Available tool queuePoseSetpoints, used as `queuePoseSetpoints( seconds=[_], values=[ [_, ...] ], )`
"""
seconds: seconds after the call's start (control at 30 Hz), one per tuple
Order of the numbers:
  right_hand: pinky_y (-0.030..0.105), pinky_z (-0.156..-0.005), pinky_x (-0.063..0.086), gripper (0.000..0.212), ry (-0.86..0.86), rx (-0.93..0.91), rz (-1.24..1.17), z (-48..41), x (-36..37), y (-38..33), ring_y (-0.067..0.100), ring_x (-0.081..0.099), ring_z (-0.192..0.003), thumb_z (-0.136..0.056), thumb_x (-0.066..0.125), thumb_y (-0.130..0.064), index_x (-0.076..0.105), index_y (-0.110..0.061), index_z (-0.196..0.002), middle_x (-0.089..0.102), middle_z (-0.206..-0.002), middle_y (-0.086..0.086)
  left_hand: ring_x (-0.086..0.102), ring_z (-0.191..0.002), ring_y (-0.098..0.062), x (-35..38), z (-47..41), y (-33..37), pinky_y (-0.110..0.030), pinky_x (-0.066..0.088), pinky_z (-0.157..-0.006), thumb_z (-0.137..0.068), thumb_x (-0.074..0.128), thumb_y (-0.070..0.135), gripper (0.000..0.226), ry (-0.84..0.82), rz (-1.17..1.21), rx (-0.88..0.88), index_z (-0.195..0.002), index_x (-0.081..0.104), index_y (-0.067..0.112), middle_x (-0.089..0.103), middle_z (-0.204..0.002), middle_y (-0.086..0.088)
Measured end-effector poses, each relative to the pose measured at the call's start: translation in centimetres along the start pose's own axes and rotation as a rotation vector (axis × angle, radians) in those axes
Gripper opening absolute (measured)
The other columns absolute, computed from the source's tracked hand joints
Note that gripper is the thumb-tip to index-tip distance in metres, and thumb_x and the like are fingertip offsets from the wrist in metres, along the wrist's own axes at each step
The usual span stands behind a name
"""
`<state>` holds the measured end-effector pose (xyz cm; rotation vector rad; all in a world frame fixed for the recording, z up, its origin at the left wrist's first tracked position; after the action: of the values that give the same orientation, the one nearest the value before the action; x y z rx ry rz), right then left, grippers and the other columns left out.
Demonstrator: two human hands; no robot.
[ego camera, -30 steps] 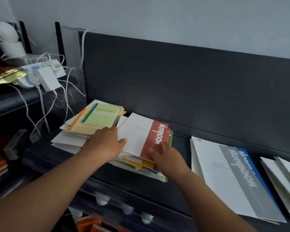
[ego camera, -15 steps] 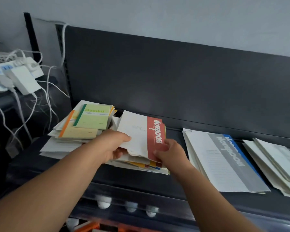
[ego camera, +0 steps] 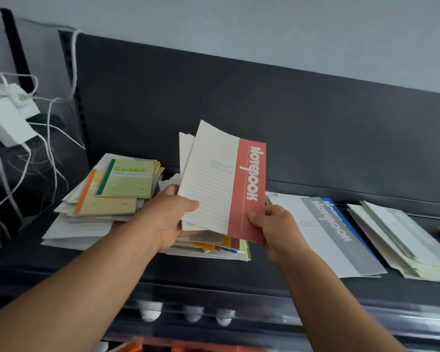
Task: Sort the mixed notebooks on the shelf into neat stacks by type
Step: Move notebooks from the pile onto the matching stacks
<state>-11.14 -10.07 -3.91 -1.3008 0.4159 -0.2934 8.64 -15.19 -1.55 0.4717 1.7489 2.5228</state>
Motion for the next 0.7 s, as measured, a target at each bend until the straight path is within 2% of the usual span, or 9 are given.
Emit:
queuePoseSetpoints(
  seconds=[0.13,0.27,0.37,0.6,0.7],
  values=[
    [0.040,-0.089,0.056,0.018,0.049,-0.055,0.023,0.2,-1.6,-0.4,0.015,0.066,-0.092,-0.099,0.057,-0.017,0.052,-0.017,-0.116,0.066,-0.110,-0.003,0.064,-0.103,-0.033,1.9,0.5,0.1,-0.051,0.057,-0.077,-0.095,0.051,-0.002,0.034,-0.115,0.074,0.009,-0.121,0.054,0.020,0.068,-0.114,-0.011],
    [0.045,-0.090,0.056,0.014,0.101,-0.053,-0.026,-0.3,-3.7,-0.1,0.022,0.067,-0.095,-0.097,0.057,-0.009,0.055,-0.017,-0.109,0.068,-0.108,0.001,0.065,-0.103,-0.036,3.9,0.8,-0.4,-0.055,0.057,-0.077,-0.097,0.049,0.002,0.031,-0.217,0.122,-0.014,-0.120,0.056,0.023,0.070,-0.111,-0.012],
    [0.046,-0.089,0.056,0.016,0.129,-0.058,-0.056,-0.6,-5.9,0.1,0.025,0.068,-0.095,-0.095,0.056,-0.003,0.057,-0.018,-0.100,0.069,-0.105,0.005,0.066,-0.103,-0.035,5.6,0.9,-0.9,-0.050,0.060,-0.072,-0.098,0.046,0.003,0.032,-0.267,0.122,-0.008,-0.120,0.059,0.024,0.072,-0.111,-0.011],
    [0.048,-0.091,0.055,0.019,0.140,-0.074,-0.055,-2.0,-12.2,0.5,0.027,0.069,-0.095,-0.094,0.055,-0.002,0.058,-0.020,-0.101,0.070,-0.105,0.006,0.066,-0.105,-0.036,11.6,0.3,-2.2,-0.050,0.059,-0.073,-0.101,0.043,0.012,0.030,-0.273,0.194,0.011,-0.125,0.059,0.022,0.070,-0.114,-0.012],
    [0.046,-0.087,0.057,0.023,0.115,-0.084,-0.050,-2.7,-15.3,0.5,0.026,0.070,-0.093,-0.094,0.054,0.001,0.059,-0.021,-0.097,0.071,-0.102,0.006,0.066,-0.104,-0.037,14.5,-0.1,-3.3,-0.048,0.060,-0.068,-0.102,0.042,0.017,0.029,-0.249,0.224,-0.013,-0.125,0.059,0.019,0.071,-0.112,-0.014]
  ],
)
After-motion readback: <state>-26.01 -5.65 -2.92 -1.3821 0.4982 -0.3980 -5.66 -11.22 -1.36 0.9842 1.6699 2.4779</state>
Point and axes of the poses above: each hand's wrist, its own z-axis away from the middle knuckle, its own x-axis out of the palm, y = z × x, the point moved 5 cm from there along -z, towards the middle knuckle
